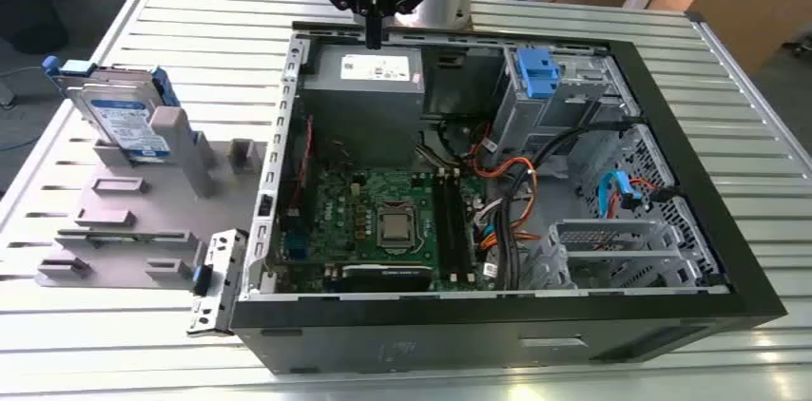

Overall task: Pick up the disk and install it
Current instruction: 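Reach for the disk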

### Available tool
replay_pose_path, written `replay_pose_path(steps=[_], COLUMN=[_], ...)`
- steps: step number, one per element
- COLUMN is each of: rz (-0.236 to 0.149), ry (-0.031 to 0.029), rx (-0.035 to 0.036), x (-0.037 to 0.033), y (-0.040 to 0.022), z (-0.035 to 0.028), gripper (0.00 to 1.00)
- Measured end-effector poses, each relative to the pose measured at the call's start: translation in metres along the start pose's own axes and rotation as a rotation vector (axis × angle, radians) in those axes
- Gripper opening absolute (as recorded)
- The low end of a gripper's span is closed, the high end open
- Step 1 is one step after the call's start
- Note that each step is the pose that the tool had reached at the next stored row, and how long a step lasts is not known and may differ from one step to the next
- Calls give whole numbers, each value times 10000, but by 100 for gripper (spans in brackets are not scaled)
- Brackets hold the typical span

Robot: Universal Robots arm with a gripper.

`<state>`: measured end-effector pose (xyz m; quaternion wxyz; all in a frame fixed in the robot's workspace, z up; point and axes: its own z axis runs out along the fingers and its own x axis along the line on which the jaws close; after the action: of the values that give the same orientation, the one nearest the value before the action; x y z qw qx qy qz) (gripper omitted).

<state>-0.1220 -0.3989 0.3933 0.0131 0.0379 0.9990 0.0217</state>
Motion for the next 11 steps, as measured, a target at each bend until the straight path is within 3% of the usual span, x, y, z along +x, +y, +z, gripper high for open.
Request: replay_pose_path(steps=[11], rz=[0], ry=[-1], rx=[0], x=[25], y=[-2], z=[0], gripper=[11])
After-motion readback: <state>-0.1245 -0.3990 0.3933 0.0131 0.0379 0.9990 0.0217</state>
